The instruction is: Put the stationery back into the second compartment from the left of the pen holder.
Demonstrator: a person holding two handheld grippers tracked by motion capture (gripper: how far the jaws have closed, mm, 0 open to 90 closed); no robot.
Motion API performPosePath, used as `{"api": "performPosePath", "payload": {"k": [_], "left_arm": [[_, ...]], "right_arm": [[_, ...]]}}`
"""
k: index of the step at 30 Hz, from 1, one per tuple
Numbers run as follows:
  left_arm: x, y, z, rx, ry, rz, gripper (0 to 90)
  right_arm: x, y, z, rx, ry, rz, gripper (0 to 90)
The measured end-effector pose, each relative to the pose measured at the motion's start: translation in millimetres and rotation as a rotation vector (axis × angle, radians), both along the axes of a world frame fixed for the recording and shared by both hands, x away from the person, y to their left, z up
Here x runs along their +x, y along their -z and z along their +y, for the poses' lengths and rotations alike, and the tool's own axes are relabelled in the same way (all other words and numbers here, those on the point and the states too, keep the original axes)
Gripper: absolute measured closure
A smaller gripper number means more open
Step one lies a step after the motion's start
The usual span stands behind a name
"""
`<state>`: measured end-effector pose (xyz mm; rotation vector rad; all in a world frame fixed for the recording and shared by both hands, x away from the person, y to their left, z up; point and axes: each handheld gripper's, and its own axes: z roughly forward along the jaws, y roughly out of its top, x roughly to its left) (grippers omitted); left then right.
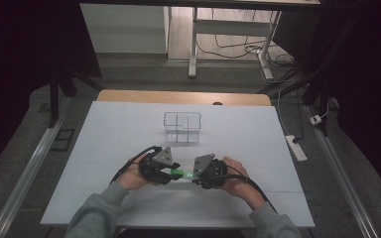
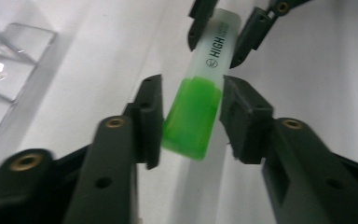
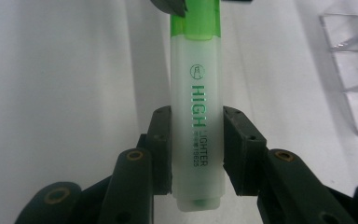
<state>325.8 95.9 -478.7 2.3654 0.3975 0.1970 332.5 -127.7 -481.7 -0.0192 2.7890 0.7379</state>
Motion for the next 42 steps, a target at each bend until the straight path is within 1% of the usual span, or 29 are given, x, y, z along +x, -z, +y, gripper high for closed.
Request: {"api": "performPosePath", "payload": {"k": [1, 2, 3, 8, 10, 13, 14, 17, 19, 21, 24, 28, 31, 33, 34, 40, 42], "left_arm": [[0.9, 0.1, 1.4, -0.011, -0.02, 0.006, 51.4], [1.2, 0.6, 2.2, -0.035, -0.049, 0.016, 48.1], [2.1, 0.7, 3.5, -0.052, -0.068, 0.026, 45.5], [6.1, 0.0, 10.3, -0.121, -0.146, 0.064, 37.1], [6.9, -0.3, 12.7, -0.14, -0.165, 0.074, 34.5], [7.8, 0.0, 16.0, -0.162, -0.192, 0.077, 32.3], [8.1, 0.3, 17.0, -0.167, -0.2, 0.079, 32.1], [8.7, 0.3, 19.7, -0.176, -0.223, 0.077, 31.4], [9.3, -0.3, 21.6, -0.185, -0.232, 0.08, 31.0], [9.8, -1.0, 22.9, -0.197, -0.242, 0.081, 30.2], [10.1, -1.9, 24.2, -0.227, -0.248, 0.088, 29.4], [9.5, -3.4, 24.0, -0.261, -0.253, 0.088, 28.7], [9.1, -4.2, 24.3, -0.265, -0.261, 0.083, 28.6], [9.4, -4.5, 24.8, -0.275, -0.268, 0.088, 28.3], [9.5, -4.5, 24.8, -0.28, -0.271, 0.09, 28.2], [10.0, -4.4, 23.3, -0.325, -0.266, 0.112, 27.8], [10.0, -4.5, 22.5, -0.338, -0.266, 0.118, 27.9]], "right_arm": [[0.9, -0.2, -1.3, 0.014, 0.009, 0.006, 65.0], [1.8, -0.4, -2.4, 0.026, 0.019, 0.01, 65.0], [3.1, -1.4, -3.7, 0.023, 0.022, 0.008, 65.0], [6.3, -3.4, -8.4, 0.066, 0.071, 0.008, 65.0], [7.6, -4.6, -10.4, 0.094, 0.09, 0.006, 65.0], [8.9, -6.5, -13.5, 0.134, 0.125, 0.006, 65.0], [9.6, -6.6, -14.4, 0.152, 0.131, 0.009, 65.0], [10.8, -8.4, -17.2, 0.182, 0.151, 0.013, 65.0], [11.7, -9.7, -19.0, 0.208, 0.161, 0.021, 64.9], [12.7, -10.6, -20.4, 0.229, 0.171, 0.039, 65.0], [13.6, -11.2, -21.3, 0.251, 0.177, 0.053, 64.9], [13.4, -12.4, -21.3, 0.292, 0.19, 0.065, 65.0], [13.2, -13.1, -21.1, 0.308, 0.193, 0.058, 64.9], [13.0, -13.3, -21.0, 0.305, 0.197, 0.051, 64.9], [13.2, -12.8, -20.9, 0.314, 0.199, 0.055, 64.9], [13.4, -11.2, -20.3, 0.343, 0.212, 0.056, 64.9], [12.7, -11.0, -19.6, 0.347, 0.213, 0.046, 64.9]]}}
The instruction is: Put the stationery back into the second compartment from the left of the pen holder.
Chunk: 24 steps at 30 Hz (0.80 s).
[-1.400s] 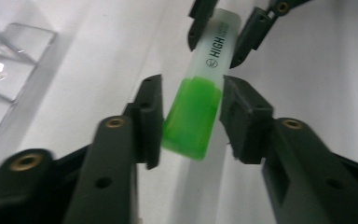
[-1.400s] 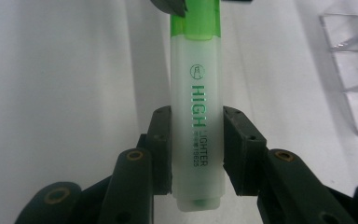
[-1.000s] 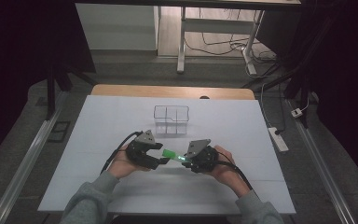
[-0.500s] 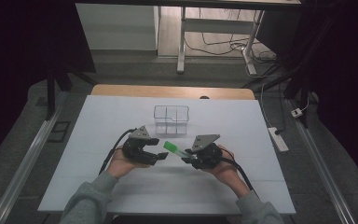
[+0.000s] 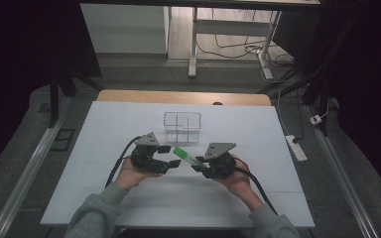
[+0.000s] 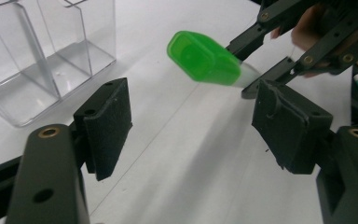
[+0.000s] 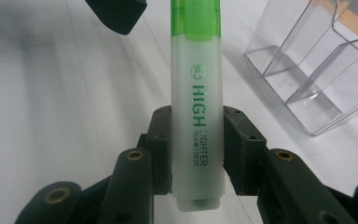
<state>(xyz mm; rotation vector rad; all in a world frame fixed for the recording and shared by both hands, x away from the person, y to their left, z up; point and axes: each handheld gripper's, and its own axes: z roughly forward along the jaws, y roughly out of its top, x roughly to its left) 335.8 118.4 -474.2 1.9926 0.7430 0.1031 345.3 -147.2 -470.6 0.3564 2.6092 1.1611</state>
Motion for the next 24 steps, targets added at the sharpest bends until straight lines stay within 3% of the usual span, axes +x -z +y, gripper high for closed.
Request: {"api": "performPosePath", "payload": {"k": [6, 10, 14, 18, 24], "left_arm": [[0.2, 0.5, -3.6, -0.022, -0.004, -0.002, 30.7], [1.6, 2.3, -5.6, -0.025, 0.005, 0.013, 36.4], [2.6, 3.7, -7.3, -0.026, 0.014, 0.026, 44.2], [2.6, 3.9, -8.1, -0.035, 0.021, 0.034, 51.0], [2.4, 2.9, -8.5, -0.059, 0.083, 0.051, 66.6]], "right_arm": [[-3.0, 4.3, 5.6, 0.013, 0.008, -0.022, 64.8], [-7.5, 8.1, 12.3, -0.013, -0.004, -0.054, 64.8], [-9.4, 8.4, 14.7, -0.002, -0.01, -0.068, 64.8], [-11.0, 9.8, 16.6, -0.028, -0.015, -0.088, 64.7], [-10.7, 13.1, 18.1, -0.063, -0.012, -0.103, 64.6]]}}
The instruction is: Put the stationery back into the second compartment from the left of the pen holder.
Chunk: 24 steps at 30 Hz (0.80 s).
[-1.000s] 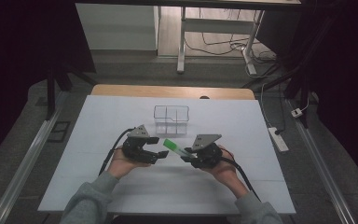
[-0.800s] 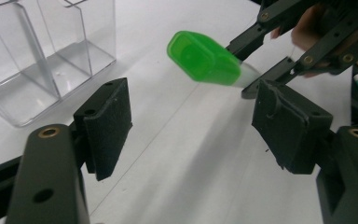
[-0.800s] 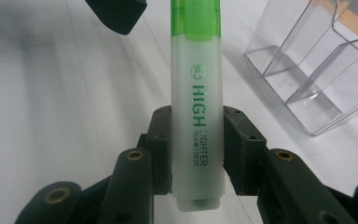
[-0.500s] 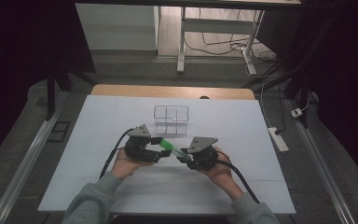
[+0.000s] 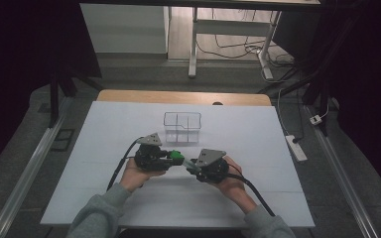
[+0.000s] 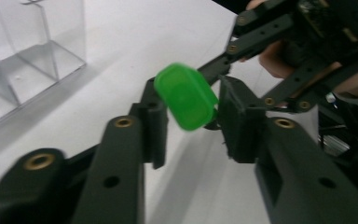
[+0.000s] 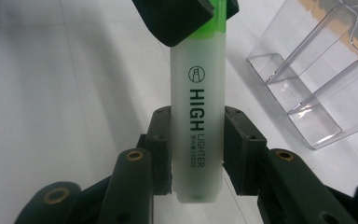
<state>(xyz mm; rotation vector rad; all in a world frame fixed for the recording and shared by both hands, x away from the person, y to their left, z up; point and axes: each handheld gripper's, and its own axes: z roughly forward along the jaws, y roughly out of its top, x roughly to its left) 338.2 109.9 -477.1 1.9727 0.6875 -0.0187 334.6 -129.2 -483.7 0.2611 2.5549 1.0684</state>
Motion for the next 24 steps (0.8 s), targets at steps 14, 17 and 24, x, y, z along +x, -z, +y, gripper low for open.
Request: {"api": "performPosePath", "payload": {"k": [14, 17, 24], "left_arm": [[-1.7, -6.7, 5.5, 0.022, -0.013, -0.025, 70.6], [-1.0, -8.0, 10.4, 0.018, -0.029, -0.029, 70.6], [0.4, -13.4, 21.1, 0.006, -0.062, -0.047, 70.7]], "right_arm": [[8.3, -5.3, -14.9, 0.119, 0.018, 0.09, 52.2], [8.9, -8.6, -23.3, 0.144, 0.047, 0.095, 48.1], [9.4, -11.6, -52.0, 0.175, 0.121, 0.131, 42.4]]}}
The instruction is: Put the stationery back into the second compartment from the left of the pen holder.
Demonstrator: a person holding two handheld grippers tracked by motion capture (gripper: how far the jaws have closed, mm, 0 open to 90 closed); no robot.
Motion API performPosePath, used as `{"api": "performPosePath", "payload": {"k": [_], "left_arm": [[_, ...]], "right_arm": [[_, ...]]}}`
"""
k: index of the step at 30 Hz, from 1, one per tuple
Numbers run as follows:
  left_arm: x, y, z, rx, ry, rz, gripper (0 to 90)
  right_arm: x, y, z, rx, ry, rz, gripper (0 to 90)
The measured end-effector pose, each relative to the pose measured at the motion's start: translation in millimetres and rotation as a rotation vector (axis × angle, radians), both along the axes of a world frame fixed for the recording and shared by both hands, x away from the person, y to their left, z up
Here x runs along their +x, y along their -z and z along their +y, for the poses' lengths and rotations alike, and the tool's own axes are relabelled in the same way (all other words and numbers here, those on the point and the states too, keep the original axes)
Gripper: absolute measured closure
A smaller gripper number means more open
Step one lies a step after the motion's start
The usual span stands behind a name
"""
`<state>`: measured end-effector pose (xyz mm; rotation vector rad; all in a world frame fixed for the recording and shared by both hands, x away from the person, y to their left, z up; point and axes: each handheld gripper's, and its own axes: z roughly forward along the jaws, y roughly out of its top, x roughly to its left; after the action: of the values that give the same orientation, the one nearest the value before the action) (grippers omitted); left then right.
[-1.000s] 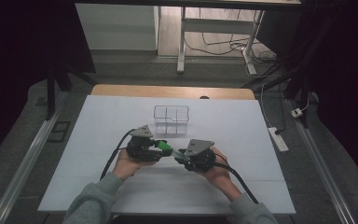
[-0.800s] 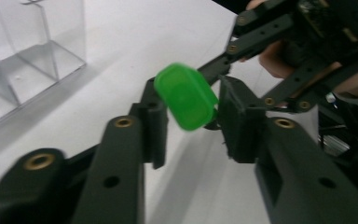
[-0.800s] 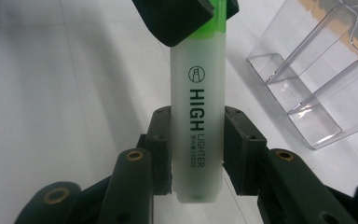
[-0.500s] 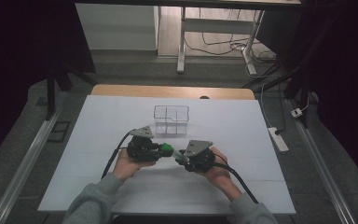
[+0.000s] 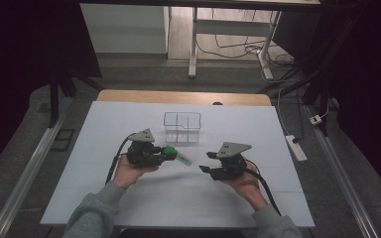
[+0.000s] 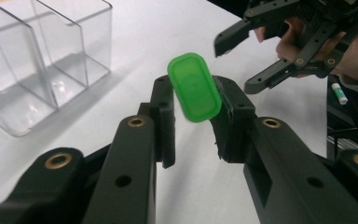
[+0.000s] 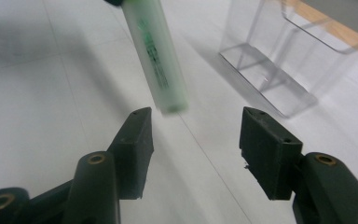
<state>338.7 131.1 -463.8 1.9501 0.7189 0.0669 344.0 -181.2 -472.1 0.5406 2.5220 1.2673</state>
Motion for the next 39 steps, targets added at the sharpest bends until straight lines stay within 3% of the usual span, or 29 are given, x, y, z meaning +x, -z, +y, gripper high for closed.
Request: {"api": "performPosePath", "payload": {"k": [8, 13, 16, 21, 25, 34, 39], "left_arm": [[4.3, -13.2, 8.3, -0.008, -0.028, -0.027, 70.7], [14.0, -31.4, 12.3, 0.002, -0.053, -0.057, 70.7], [23.2, -45.1, 16.5, -0.023, -0.065, -0.063, 70.7], [43.2, -65.7, 22.1, -0.005, -0.118, -0.078, 70.7], [59.9, -74.6, 23.5, 0.042, -0.153, -0.081, 70.7], [98.4, -67.9, 7.4, 0.116, -0.184, -0.031, 70.5], [112.9, -56.4, -2.8, 0.117, -0.181, 0.005, 69.1]], "right_arm": [[-1.4, 2.5, -30.5, 0.004, 0.061, 0.025, 40.8], [-6.7, 3.3, -47.2, 0.0, 0.099, 0.024, 39.9], [-11.7, 4.2, -61.6, -0.015, 0.13, 0.014, 39.0], [-16.6, 7.6, -78.7, -0.026, 0.173, 0.023, 38.3], [-18.3, 7.4, -85.0, -0.031, 0.186, 0.016, 38.1], [-15.9, 10.2, -94.2, -0.032, 0.211, 0.023, 37.8], [-15.5, 11.0, -96.5, -0.032, 0.213, 0.027, 37.7]]}}
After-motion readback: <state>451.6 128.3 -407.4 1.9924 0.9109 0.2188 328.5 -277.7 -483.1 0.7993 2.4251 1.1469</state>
